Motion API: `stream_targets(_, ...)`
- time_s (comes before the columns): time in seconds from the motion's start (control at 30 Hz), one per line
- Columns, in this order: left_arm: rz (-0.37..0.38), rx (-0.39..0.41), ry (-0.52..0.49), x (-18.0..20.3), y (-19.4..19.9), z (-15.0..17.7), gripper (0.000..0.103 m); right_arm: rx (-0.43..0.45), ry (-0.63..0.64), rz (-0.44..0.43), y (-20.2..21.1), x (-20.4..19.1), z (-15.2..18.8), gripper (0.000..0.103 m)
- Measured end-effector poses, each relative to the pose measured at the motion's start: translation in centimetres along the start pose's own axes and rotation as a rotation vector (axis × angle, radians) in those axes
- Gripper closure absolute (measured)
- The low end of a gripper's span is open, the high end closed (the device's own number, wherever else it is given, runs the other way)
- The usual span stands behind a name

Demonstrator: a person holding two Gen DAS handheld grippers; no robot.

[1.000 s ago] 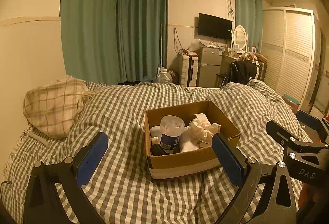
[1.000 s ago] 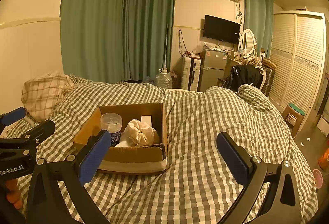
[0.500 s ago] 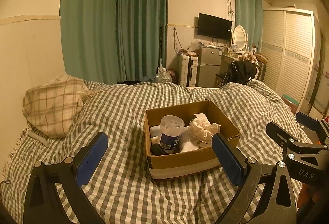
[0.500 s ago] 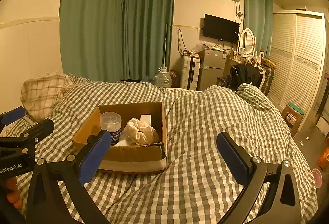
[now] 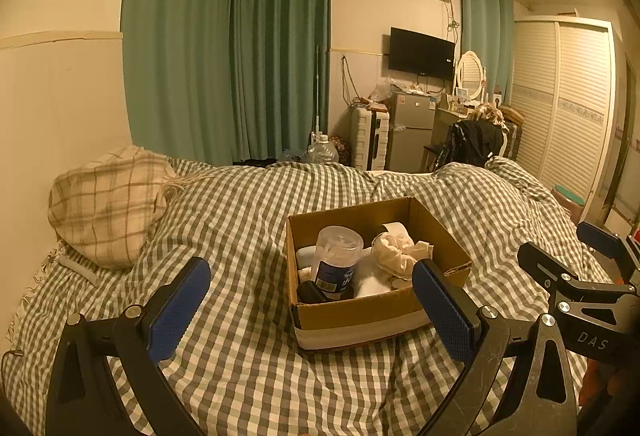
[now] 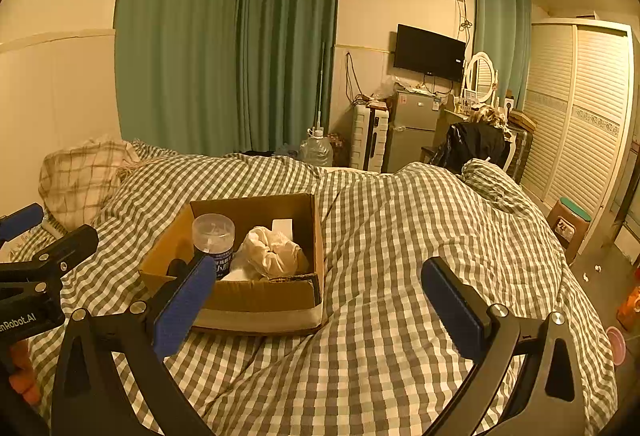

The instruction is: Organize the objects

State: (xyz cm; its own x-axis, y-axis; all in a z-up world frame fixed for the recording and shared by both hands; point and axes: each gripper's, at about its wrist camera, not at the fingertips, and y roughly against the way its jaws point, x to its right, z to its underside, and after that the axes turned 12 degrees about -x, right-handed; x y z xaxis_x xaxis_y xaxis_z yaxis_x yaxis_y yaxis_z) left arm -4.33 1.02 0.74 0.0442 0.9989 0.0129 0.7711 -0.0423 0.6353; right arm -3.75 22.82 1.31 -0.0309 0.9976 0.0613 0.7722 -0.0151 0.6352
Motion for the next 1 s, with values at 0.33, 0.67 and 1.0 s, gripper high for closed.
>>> stream_targets(0.33, 0.0, -0.002, -0.002, 0.04, 0.04, -0.02, 0.0, 0.0, 0.0, 0.0, 0.01, -0.01, -0.02, 0.0)
stream_targets(0.67, -0.001, 0.0, 0.0, 0.06, 0.03, -0.04, 0.0, -0.003, 0.003, -0.001, -0.06, -0.14, -0.03, 0.0)
stream_targets(1.0, -0.005, -0.006, 0.0, -0.12, 0.05, 0.04, 0.0, -0.006, 0.002, 0.0, -0.13, -0.26, 0.08, 0.0)
